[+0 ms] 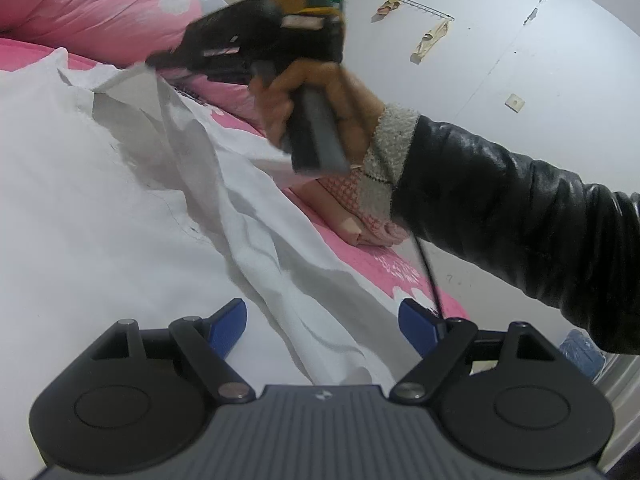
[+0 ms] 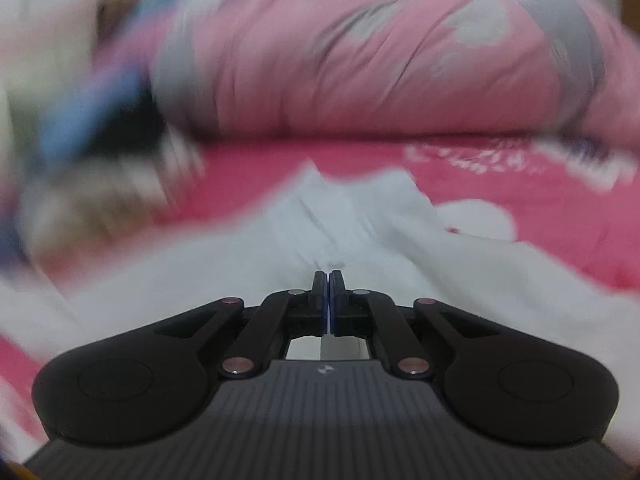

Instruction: Fold clothes

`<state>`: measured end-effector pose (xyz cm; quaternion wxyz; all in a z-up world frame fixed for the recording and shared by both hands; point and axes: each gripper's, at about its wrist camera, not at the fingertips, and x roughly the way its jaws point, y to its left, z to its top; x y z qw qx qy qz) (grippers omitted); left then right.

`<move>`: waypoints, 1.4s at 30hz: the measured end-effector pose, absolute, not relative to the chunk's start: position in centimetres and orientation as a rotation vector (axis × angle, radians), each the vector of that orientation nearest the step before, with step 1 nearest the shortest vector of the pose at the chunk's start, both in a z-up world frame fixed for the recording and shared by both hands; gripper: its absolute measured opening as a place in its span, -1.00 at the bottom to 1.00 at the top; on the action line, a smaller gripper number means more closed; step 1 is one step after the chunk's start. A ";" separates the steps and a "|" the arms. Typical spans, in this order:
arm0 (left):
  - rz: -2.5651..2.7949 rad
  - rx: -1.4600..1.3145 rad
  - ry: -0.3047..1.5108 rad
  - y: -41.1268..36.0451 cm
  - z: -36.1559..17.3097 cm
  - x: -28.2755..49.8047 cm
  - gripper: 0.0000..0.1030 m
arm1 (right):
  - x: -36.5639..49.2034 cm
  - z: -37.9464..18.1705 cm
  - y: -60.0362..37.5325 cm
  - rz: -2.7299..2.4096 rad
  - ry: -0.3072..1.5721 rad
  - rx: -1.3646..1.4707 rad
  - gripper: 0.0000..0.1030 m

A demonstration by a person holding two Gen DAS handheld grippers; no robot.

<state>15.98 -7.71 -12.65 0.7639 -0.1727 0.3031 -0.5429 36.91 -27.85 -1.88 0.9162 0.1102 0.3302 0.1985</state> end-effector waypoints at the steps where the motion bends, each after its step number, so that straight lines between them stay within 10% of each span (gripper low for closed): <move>1: -1.180 -0.375 0.659 -7.7 -12.7 16.0 0.63 | 37.2 -1.9 -28.9 0.435 0.679 0.347 -1.00; 11: -1.162 -0.395 0.652 -7.7 -12.6 16.0 0.64 | 37.7 -7.0 -20.8 0.498 0.982 -0.101 -0.93; 18: -1.156 -0.402 0.652 -7.8 -12.5 15.9 0.64 | 37.5 -2.3 -19.3 0.487 0.855 -0.265 -0.21; 31: -1.162 -0.414 0.662 -7.8 -12.8 16.0 0.66 | 47.2 -6.8 -17.9 0.279 0.917 -0.215 -0.27; 34: -1.163 -0.415 0.661 -7.8 -12.7 15.9 0.66 | 47.5 -7.6 -19.6 0.251 0.919 -0.076 -0.72; 42: -1.161 -0.414 0.658 -7.8 -12.8 15.6 0.66 | 46.7 -7.1 -25.5 0.303 0.811 0.409 -0.92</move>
